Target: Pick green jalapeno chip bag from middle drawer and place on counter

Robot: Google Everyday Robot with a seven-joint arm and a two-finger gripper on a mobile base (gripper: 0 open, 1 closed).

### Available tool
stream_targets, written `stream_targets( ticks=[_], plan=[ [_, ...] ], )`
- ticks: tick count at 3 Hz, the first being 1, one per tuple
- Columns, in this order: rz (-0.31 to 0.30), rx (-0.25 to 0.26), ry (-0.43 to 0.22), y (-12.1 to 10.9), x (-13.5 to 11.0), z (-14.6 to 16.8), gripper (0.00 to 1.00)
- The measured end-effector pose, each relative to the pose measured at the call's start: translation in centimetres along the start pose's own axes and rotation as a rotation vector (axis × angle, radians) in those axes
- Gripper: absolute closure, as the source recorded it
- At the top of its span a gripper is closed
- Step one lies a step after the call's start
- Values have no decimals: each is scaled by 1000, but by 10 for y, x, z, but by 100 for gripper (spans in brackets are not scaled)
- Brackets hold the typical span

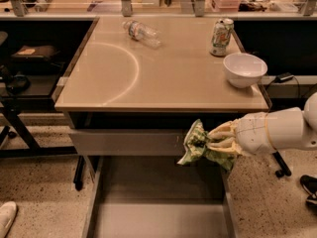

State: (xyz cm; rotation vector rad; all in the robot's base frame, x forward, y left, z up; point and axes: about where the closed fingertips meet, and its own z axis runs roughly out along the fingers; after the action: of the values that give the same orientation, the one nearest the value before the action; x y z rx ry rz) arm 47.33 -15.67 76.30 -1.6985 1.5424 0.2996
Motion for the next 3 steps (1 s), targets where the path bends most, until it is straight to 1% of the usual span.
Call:
stream_targets(
  ticks=[1, 2, 3],
  plan=[
    [0, 0, 0, 0, 0, 0, 100],
    [-106, 31, 11, -7, -40, -23, 100],
    [-282, 76, 18, -26, -110, -64, 100]
  ],
)
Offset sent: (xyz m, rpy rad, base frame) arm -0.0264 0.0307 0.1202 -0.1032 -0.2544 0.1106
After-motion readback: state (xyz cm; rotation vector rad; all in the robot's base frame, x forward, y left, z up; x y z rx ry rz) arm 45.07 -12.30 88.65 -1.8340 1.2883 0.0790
